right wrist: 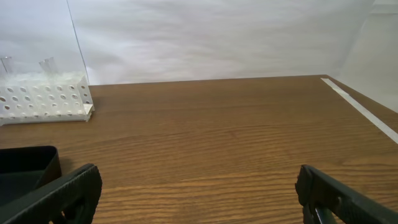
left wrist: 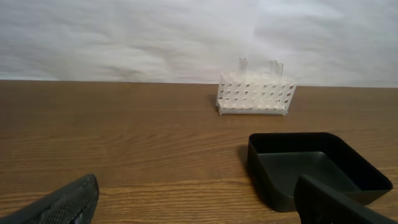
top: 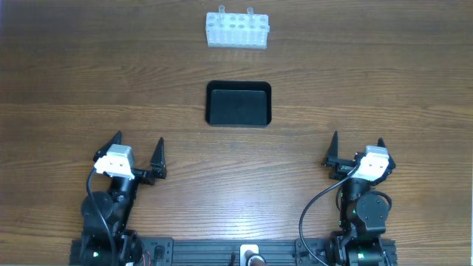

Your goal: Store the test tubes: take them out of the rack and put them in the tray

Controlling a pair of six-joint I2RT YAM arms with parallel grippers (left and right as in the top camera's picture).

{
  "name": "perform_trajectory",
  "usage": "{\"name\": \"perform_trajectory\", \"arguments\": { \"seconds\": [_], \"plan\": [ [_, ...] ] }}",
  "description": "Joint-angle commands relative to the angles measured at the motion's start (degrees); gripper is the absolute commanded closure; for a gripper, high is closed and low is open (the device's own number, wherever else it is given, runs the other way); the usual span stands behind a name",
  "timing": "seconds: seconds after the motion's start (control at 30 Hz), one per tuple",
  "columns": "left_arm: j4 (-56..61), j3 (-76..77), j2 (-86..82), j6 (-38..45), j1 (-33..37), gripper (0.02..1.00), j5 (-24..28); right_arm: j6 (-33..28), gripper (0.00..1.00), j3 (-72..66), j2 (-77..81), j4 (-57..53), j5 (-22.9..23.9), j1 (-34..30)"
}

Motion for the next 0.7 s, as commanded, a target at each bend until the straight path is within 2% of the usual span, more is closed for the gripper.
{"name": "perform_trajectory", "arguments": {
  "seconds": [0.03,0.7],
  "plan": [
    [0.02,-0.33,-0.50,0.85,0.35,0.018,0.55,-0.13,0.009,-0.33,-0.46,-0.09,-0.28,-0.42],
    [0.07,-0.33,-0.50,0.85,0.37,0.018,-0.11,-0.13,0.009,-0.33,-0.46,-0.09,-0.28,-0.42]
  ]
}}
